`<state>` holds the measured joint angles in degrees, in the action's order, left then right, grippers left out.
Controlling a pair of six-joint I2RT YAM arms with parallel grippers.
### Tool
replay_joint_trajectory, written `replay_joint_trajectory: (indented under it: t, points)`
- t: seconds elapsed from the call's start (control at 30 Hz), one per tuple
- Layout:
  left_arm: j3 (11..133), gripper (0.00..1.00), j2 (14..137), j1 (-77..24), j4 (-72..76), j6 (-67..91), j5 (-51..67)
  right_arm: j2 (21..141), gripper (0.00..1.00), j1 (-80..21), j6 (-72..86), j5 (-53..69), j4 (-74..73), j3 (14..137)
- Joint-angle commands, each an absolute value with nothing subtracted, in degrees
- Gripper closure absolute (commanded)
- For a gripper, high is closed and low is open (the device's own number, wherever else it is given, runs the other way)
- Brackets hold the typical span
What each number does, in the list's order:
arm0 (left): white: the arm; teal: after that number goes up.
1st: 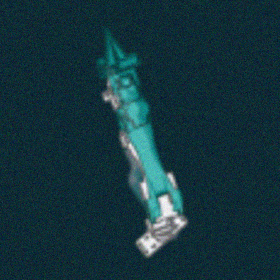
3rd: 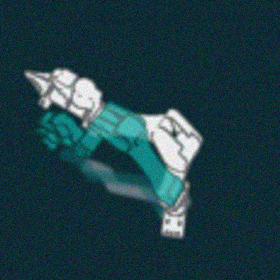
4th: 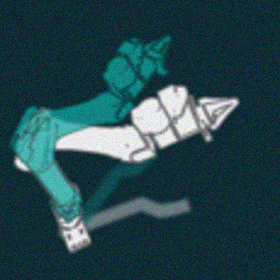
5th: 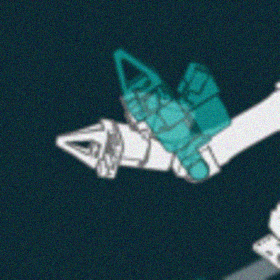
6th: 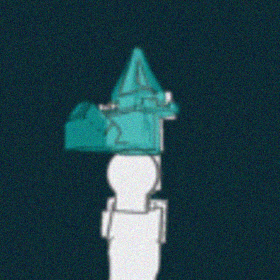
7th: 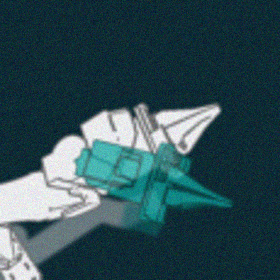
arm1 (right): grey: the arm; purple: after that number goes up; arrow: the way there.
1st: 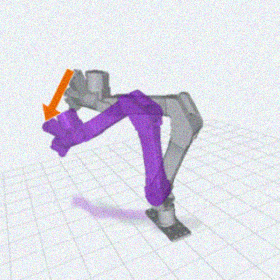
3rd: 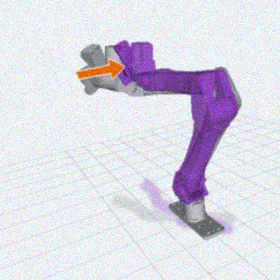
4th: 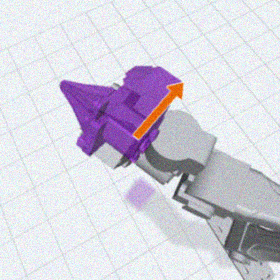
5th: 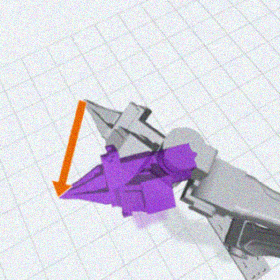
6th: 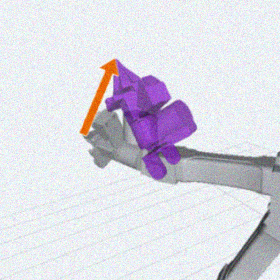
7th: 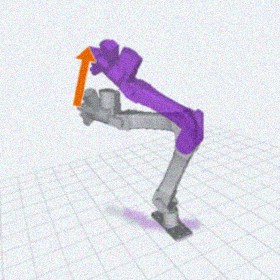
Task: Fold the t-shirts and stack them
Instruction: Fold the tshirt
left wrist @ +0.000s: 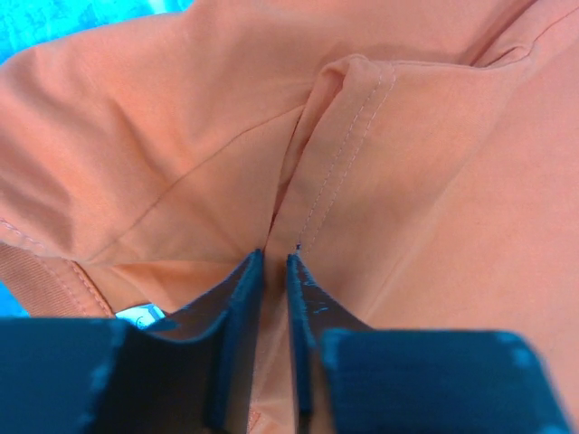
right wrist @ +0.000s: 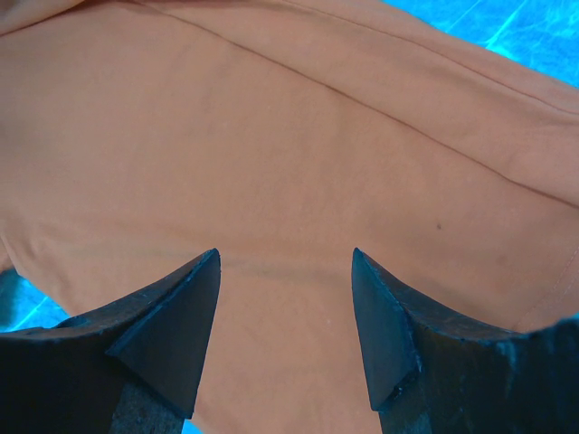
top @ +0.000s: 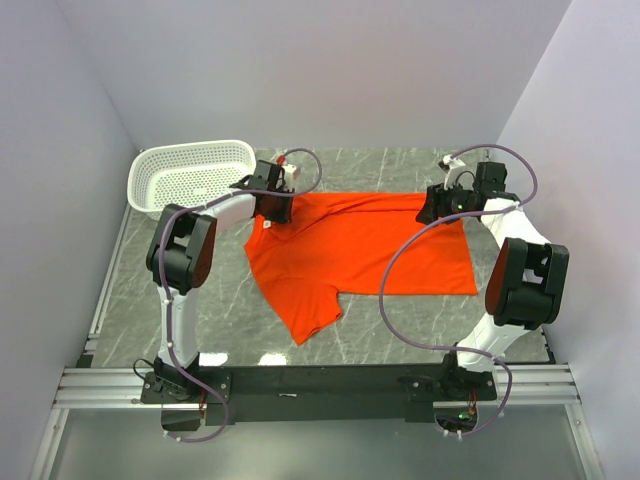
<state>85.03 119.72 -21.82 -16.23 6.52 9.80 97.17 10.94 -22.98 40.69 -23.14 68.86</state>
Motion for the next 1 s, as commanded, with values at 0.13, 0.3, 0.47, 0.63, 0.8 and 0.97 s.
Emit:
replay_joint_trajectory:
  t: [0.13,0.3,0.47,0.63,0.8,0.97]
  points:
    - [84.5,0.87,114.2,-23.1,-16.2,5.0,7.7,95.5,0.33,11.8,-22.4,42.3,-22.1,68.5]
    - [83.6,0.95,111.8,-23.7,-15.4,4.7,6.6,95.5,0.33,11.8,-22.4,42.3,-22.1,68.5]
    - [83.1,0.96,110.7,-23.8,-15.6,4.1,5.6,95.7,0.33,12.0,-22.4,42.5,-22.1,68.6]
    - [81.9,0.99,109.7,-23.9,-15.6,3.9,7.9,95.5,0.33,12.0,-22.3,42.5,-22.2,68.6]
    - [77.3,0.99,106.1,-24.8,-15.2,3.3,12.6,95.4,0.33,12.7,-22.4,42.6,-22.2,68.6]
    - [74.1,0.97,104.3,-27.7,-18.1,1.6,19.9,95.4,0.33,12.8,-22.3,42.8,-22.2,68.6]
